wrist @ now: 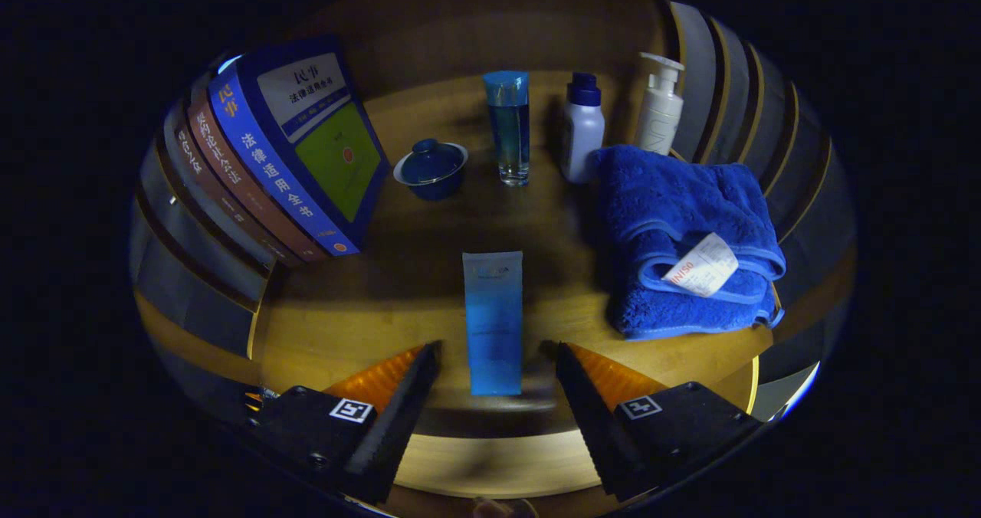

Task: Pull open the drawer, take out the items inside it, and place them on the countertop above the cabinet.

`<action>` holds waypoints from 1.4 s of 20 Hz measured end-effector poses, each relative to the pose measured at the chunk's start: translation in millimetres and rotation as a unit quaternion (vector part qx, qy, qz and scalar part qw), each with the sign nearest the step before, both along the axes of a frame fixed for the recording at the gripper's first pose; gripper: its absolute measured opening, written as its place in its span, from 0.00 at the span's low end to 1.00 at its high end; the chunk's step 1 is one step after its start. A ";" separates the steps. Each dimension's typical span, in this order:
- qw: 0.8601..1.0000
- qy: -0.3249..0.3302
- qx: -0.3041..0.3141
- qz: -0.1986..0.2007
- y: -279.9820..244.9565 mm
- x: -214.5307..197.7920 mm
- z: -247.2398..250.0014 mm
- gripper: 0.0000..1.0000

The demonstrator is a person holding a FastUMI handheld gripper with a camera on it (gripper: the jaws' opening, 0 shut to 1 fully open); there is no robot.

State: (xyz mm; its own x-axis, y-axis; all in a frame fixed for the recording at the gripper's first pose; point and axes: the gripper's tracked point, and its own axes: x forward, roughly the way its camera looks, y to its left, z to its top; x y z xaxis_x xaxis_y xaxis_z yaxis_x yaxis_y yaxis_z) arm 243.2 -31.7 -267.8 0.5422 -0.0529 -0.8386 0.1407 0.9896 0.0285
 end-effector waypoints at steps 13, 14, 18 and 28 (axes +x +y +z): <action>0.982 -0.190 -0.014 0.018 1.0 -115.6 114.2 1.00; 0.978 -0.207 -0.013 0.021 1.1 -127.8 120.2 1.00; 0.962 -0.271 -0.011 0.029 2.8 -181.4 127.1 1.00; 0.956 -0.287 -0.031 0.054 11.4 -292.2 47.5 1.00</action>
